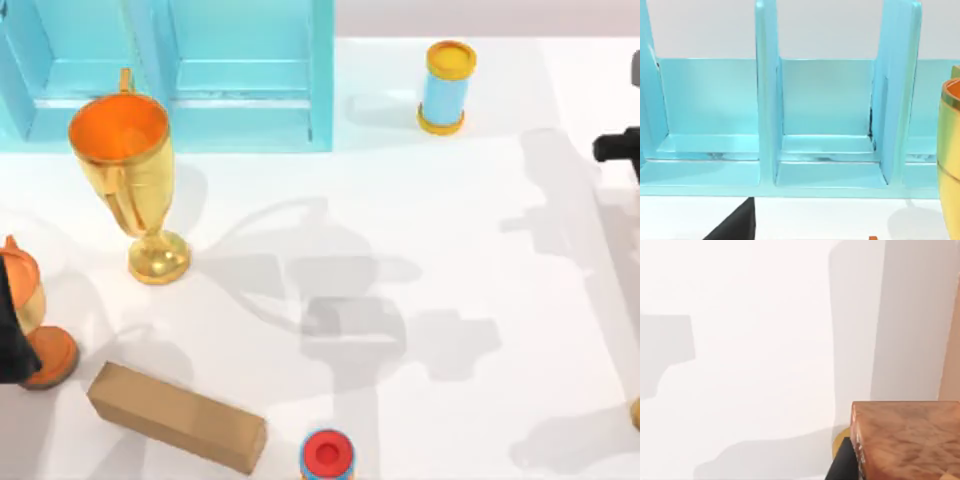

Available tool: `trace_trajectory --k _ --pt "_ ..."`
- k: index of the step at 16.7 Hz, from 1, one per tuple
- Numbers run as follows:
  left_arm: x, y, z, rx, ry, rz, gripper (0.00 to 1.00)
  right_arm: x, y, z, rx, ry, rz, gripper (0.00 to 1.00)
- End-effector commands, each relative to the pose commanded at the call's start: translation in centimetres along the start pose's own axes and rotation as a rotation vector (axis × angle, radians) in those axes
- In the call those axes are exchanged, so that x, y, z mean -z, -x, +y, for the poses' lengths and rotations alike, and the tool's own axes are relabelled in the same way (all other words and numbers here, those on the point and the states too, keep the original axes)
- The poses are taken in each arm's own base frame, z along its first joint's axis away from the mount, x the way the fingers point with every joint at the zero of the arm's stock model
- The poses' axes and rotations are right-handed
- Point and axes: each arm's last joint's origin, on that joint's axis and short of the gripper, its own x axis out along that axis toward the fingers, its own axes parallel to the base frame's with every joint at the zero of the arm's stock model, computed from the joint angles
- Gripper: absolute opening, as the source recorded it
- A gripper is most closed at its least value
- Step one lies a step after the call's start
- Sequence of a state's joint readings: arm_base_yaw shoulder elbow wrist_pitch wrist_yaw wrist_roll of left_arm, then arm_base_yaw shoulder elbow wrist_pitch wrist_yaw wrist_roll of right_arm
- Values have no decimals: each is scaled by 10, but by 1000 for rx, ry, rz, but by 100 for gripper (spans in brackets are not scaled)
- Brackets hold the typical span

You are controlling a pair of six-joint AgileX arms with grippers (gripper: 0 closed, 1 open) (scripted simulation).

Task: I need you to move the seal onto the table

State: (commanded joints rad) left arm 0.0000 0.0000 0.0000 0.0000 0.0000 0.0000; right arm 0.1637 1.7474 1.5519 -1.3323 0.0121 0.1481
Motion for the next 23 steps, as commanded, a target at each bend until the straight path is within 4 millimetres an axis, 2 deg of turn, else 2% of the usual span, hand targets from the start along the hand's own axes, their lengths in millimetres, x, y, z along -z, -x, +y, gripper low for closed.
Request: trace_trajectory --k 2,5,7,9,11,16,21,23 --pt "0 0 0 0 0 0 100 -24 -14 37 -8 12 -12 0" --pt "0 0 0 0 0 0 100 -51 -53 95 -9 4 14 0" --pt "0 0 0 0 0 0 100 -59 -79 127 -4 -13 34 0" --pt "0 0 0 0 0 0 100 -62 -96 148 -3 -29 41 0" --pt "0 0 0 0 0 0 100 -62 -102 156 -3 -36 43 0" --pt "0 0 0 0 0 0 100 -63 -106 154 -2 -42 46 0" --pt "0 0 0 0 0 0 100 -61 -139 156 -1 -37 45 0" --pt "0 0 0 0 0 0 100 -60 -146 157 -3 -36 43 0"
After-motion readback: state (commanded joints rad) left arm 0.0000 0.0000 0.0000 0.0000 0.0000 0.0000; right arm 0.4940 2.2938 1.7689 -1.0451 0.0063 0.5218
